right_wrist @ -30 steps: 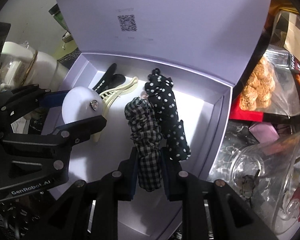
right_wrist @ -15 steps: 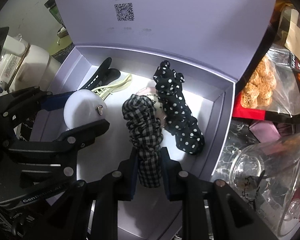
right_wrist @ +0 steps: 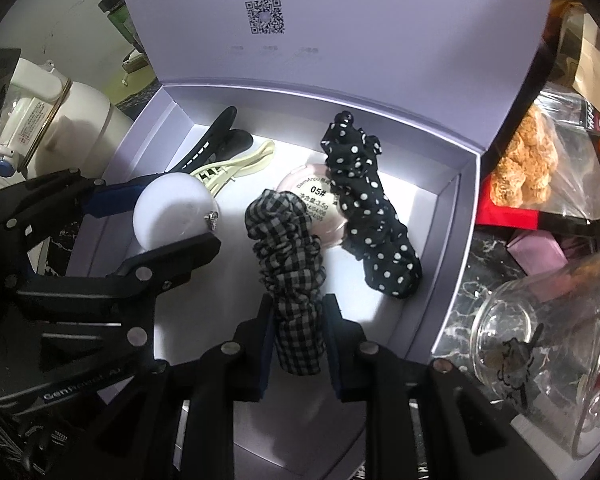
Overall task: Organize objects
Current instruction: 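Lower the white ornament into the box with the left tool while the right tool lowers the gingham scrunchie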
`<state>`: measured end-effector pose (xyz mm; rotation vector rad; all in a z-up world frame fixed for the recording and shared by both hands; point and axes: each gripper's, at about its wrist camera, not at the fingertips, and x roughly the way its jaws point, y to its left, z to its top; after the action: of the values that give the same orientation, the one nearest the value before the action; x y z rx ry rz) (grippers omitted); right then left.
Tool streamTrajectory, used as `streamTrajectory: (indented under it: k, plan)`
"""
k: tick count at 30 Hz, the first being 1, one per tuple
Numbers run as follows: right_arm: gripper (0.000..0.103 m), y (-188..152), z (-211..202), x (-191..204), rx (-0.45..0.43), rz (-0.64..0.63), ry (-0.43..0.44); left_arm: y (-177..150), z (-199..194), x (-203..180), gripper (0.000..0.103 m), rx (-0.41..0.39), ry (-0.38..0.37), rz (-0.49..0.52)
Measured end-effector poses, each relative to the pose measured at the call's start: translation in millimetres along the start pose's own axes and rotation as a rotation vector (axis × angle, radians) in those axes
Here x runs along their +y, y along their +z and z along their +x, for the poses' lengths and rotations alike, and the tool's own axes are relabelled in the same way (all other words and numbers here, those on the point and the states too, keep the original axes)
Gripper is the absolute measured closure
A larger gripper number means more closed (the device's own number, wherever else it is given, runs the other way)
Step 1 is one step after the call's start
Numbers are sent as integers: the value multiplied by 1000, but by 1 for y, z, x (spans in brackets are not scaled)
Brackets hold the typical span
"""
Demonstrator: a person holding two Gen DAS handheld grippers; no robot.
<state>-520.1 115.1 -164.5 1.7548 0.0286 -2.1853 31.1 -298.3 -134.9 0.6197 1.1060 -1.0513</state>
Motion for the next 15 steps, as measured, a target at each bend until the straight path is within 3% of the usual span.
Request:
streamTrajectory:
  k: [5, 9, 15]
  plan:
    - [69, -3, -2, -1, 3, 15, -8, 0, -3, 0, 50, 1, 25, 13]
    - [56, -5, -6, -2, -16, 20, -9, -1, -8, 3, 50, -11, 46, 1]
    - [47, -9, -10, -1, -30, 29, -5, 0, -15, 7, 44, -17, 62, -11]
